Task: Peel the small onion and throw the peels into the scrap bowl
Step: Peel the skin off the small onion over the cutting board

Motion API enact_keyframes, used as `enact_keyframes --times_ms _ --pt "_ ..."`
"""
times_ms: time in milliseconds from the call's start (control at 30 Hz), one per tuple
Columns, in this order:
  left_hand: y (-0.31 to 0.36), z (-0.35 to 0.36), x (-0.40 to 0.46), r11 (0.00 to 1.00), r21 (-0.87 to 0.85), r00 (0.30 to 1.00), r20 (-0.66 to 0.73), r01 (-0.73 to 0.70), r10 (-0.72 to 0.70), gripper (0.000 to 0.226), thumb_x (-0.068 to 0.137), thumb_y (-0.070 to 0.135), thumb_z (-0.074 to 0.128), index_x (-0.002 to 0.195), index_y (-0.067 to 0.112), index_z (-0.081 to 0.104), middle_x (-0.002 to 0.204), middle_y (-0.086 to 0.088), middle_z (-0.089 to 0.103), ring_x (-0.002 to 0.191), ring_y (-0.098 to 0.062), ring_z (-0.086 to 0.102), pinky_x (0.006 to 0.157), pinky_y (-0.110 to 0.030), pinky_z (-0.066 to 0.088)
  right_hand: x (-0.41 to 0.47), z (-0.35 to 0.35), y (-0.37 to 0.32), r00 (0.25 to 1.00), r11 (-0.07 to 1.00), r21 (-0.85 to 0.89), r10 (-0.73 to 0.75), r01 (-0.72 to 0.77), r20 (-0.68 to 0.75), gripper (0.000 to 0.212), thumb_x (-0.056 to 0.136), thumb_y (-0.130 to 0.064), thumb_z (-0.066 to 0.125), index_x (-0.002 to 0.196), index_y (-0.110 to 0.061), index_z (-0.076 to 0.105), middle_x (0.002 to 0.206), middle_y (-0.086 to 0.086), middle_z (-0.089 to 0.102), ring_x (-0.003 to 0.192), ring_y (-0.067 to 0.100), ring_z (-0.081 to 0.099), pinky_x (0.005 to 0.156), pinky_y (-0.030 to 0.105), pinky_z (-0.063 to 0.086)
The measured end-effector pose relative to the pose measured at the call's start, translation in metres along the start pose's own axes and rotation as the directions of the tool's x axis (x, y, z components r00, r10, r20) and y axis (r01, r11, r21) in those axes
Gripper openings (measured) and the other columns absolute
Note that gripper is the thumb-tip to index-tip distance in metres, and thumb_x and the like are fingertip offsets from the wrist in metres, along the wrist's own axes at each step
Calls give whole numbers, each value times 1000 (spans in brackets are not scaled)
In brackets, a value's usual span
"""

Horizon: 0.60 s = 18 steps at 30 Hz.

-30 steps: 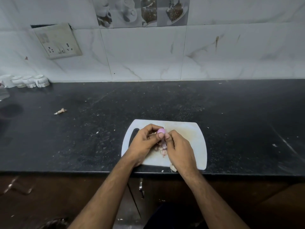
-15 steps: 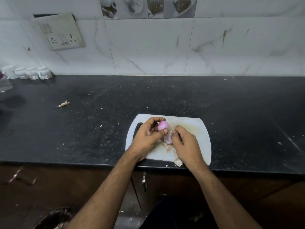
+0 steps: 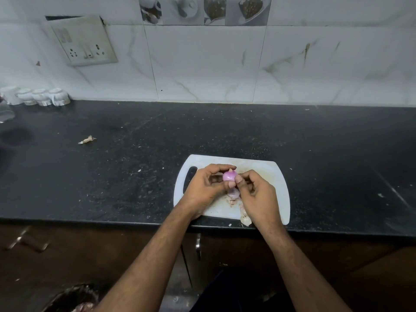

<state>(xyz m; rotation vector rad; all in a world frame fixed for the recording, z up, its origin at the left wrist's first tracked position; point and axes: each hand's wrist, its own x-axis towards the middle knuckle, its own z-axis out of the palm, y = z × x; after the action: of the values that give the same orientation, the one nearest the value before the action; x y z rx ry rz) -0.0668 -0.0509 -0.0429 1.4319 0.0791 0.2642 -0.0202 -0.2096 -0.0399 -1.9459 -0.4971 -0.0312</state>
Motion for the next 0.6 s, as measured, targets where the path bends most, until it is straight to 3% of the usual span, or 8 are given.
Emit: enact_keyframes --times_ms 100,200,400,500,600 --pt "2 0 0 1000 -26 999 -52 0 -1 53 92 1 76 140 17 62 127 -14 72 106 -20 74 91 -29 60 2 2 2 999 995 -97 5 -1 40 33 101 -50 53 82 -26 67 71 -8 73 63 7 66 60 30 55" --pt "3 0 -2 999 26 998 -51 -19 20 35 100 8 69 134 11 62 125 -15 74 106 -16 72 86 -24 57 0 6 1 998 990 -134 -30 36 50 46 101 -57 47 75 -23 66 68 -6 69 59 8 61 55 27 49" --pt "4 0 -4 994 110 999 47 -22 17 29 109 19 55 135 10 65 127 -10 74 116 -18 71 95 -30 56 -1 -1 -3 998 999 36 -13 15 -60 16 98 -38 65 104 -23 64 91 -13 71 82 1 67 69 12 52" --pt "4 -1 -3 992 122 997 74 -19 10 30 108 16 56 136 8 64 130 -12 73 123 -28 69 104 -36 57 -2 -5 -4 997 993 103 -47 52 -56 9 97 -31 67 103 -25 66 95 -16 71 87 4 66 75 16 53" --pt "4 -2 -3 991 128 995 103 -30 17 31 108 13 55 137 7 64 131 -12 73 123 -27 69 104 -34 56 -2 -7 -2 997 991 119 -58 63 -47 5 97 -30 67 101 -26 67 96 -17 71 89 5 65 78 19 54"
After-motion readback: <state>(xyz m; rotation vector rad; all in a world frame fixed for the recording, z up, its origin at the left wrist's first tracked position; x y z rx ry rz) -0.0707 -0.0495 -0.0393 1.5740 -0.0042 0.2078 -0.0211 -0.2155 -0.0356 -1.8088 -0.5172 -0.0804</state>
